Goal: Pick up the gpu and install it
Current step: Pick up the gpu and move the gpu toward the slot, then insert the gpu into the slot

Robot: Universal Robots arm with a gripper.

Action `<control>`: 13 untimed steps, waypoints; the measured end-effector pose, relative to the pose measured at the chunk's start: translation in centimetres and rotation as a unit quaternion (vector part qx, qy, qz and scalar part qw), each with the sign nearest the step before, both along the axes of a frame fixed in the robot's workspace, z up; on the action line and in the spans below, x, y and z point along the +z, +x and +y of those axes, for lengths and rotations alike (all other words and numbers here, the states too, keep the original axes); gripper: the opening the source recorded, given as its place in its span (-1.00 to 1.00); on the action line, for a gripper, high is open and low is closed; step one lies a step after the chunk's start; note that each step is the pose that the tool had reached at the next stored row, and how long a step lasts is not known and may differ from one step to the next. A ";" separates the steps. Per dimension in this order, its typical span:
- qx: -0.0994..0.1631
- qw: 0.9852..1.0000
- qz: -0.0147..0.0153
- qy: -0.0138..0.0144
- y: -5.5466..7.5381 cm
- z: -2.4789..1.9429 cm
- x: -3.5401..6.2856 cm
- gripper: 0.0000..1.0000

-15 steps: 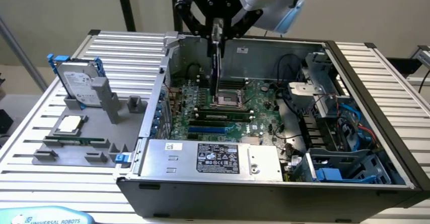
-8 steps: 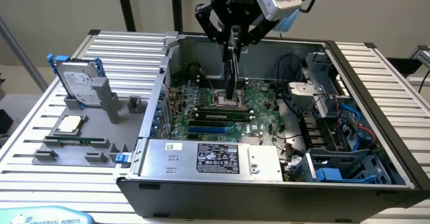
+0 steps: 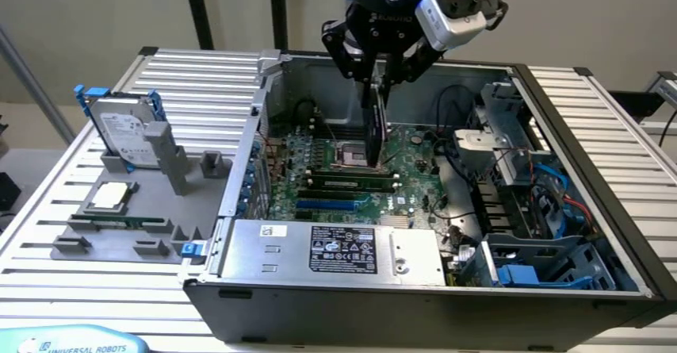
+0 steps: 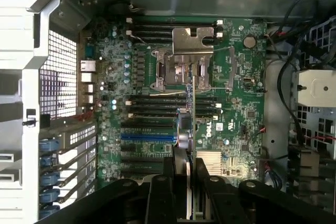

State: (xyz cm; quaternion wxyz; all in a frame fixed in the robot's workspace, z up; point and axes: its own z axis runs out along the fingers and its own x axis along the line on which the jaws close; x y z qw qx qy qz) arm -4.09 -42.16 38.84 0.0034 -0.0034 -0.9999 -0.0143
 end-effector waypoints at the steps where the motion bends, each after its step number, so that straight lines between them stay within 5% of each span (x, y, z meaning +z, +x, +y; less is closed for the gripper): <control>1: 0.000 1.000 0.000 0.000 0.0 0.00 -0.13 -0.46; 13: 0.000 1.000 0.001 0.000 0.1 0.00 -0.13 -0.46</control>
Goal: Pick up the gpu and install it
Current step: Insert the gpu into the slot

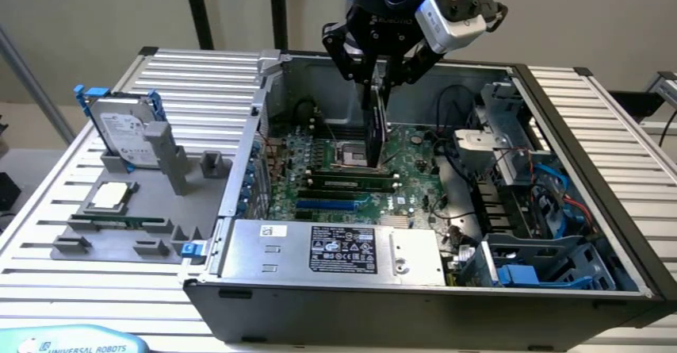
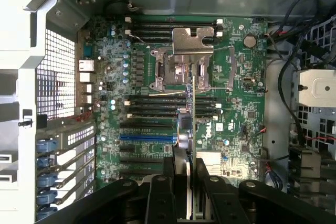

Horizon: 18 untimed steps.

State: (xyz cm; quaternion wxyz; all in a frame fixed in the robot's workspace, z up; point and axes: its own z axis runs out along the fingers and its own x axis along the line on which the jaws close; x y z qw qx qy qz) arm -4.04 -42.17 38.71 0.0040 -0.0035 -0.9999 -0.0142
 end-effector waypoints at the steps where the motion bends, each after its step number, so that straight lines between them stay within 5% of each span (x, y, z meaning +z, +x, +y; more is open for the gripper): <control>1: 0.000 1.000 0.000 0.000 0.0 0.00 0.00 -0.46; 6: 0.002 1.000 0.000 0.000 0.0 0.00 -0.02 -0.46; 10: 0.037 0.999 0.000 0.000 0.0 0.00 -0.14 -0.46; 18: 0.110 0.994 0.000 0.000 0.0 0.00 -0.39 -0.46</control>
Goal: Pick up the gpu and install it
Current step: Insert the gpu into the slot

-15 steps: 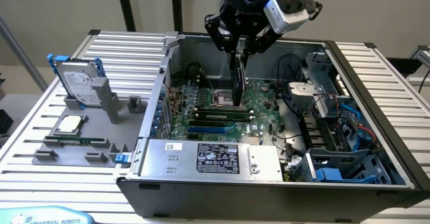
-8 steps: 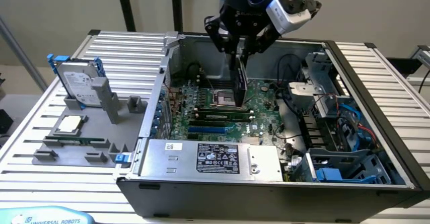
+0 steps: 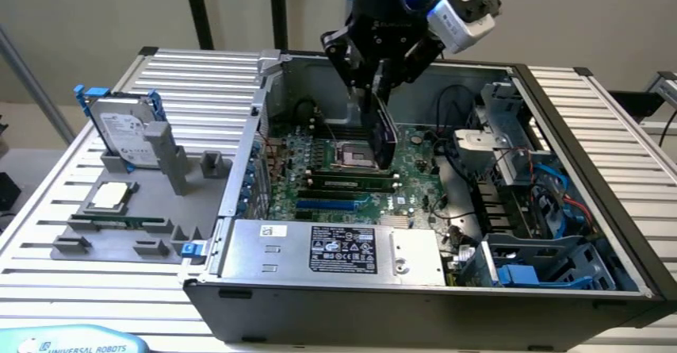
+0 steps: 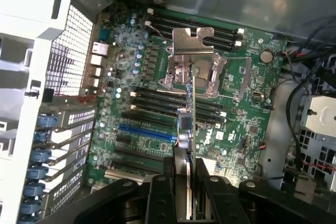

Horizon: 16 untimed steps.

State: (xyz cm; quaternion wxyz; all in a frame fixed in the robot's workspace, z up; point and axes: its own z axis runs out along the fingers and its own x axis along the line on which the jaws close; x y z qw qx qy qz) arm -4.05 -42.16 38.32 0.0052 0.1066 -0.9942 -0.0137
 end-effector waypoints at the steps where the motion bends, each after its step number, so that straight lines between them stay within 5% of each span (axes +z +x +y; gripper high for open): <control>1: 0.009 1.000 0.000 0.000 0.0 0.00 -0.03 -0.46; 9: 0.082 0.997 0.000 0.000 0.0 0.00 -0.30 -0.46; 16: 0.145 0.989 0.000 0.000 0.0 0.00 -0.55 -0.46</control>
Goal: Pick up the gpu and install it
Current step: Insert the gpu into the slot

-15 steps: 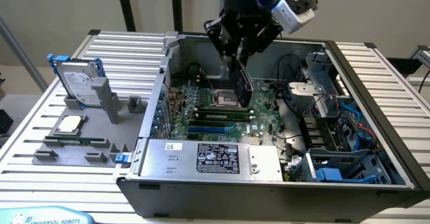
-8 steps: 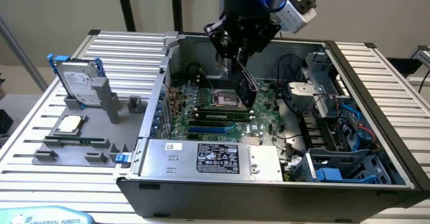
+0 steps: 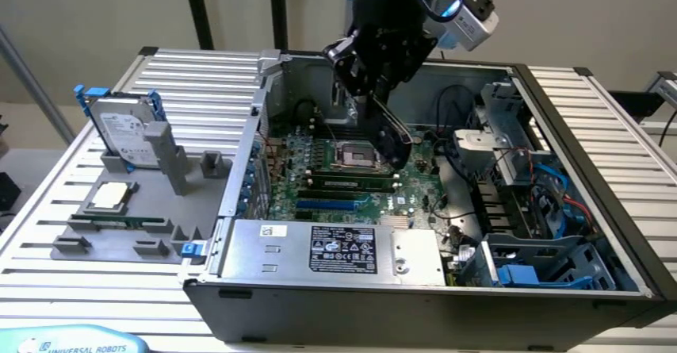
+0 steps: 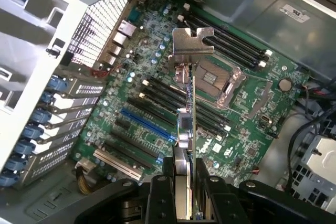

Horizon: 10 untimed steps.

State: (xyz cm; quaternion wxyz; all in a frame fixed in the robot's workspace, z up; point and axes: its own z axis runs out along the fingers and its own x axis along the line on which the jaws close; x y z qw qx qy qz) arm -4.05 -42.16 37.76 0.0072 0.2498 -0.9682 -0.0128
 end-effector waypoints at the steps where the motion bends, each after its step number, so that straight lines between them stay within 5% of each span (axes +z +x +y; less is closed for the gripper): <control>1: 0.009 1.000 0.000 0.000 0.0 0.00 -0.04 -0.46; 5: 0.045 0.999 0.000 0.000 0.0 0.00 -0.20 -0.46; 10: 0.091 0.996 0.000 0.000 0.0 0.00 -0.40 -0.46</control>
